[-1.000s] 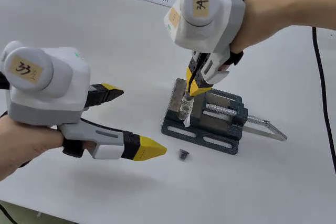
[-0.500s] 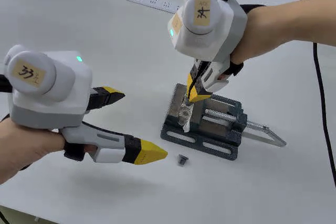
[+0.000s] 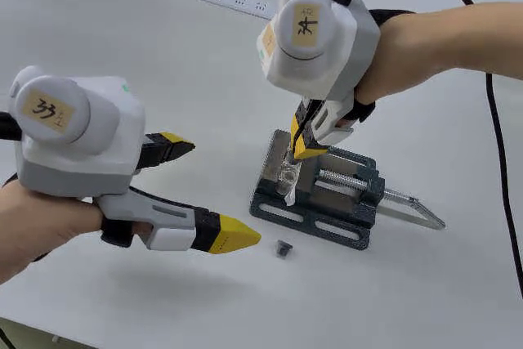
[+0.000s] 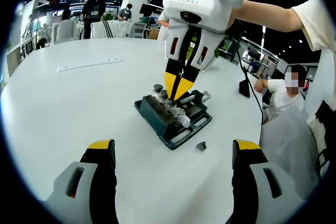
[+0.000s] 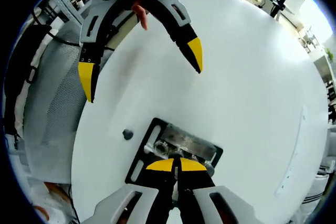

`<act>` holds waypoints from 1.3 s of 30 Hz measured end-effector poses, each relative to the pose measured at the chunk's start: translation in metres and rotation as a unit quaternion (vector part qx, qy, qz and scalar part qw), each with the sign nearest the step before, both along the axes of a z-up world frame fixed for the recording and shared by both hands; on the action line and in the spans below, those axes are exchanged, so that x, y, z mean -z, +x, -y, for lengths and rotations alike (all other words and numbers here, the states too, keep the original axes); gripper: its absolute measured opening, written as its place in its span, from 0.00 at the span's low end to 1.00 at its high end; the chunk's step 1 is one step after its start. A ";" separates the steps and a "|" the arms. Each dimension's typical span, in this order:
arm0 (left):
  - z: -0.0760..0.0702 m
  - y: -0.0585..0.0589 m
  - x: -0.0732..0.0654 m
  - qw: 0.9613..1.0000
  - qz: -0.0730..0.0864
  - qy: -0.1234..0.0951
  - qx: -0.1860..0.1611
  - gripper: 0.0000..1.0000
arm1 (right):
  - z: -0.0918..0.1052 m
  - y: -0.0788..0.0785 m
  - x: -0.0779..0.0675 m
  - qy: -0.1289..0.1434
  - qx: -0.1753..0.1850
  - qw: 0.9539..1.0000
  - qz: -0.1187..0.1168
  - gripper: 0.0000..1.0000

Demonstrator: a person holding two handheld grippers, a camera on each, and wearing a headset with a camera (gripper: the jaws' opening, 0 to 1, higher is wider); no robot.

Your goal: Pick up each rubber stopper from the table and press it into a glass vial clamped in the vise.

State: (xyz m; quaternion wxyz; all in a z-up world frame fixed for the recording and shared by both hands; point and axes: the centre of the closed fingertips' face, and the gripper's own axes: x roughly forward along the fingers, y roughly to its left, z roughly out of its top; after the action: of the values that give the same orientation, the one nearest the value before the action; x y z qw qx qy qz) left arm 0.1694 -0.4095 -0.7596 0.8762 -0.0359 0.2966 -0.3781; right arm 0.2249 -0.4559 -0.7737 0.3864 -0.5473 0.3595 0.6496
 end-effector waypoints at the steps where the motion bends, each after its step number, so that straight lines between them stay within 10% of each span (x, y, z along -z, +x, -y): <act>1: 0.000 0.000 0.000 1.000 0.000 0.000 -0.001 0.91 | 0.000 0.000 0.000 -0.002 0.000 1.000 0.002 0.00; 39: -0.001 0.001 -0.001 1.000 0.002 0.000 -0.006 0.91 | 0.000 -0.001 0.004 -0.051 0.011 0.998 0.035 0.00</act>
State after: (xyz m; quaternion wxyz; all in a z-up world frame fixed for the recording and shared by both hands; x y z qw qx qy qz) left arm 0.1708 -0.4087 -0.7587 0.8791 -0.0367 0.2947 -0.3729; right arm 0.2238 -0.4563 -0.7774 0.3769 -0.5847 0.3847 0.6067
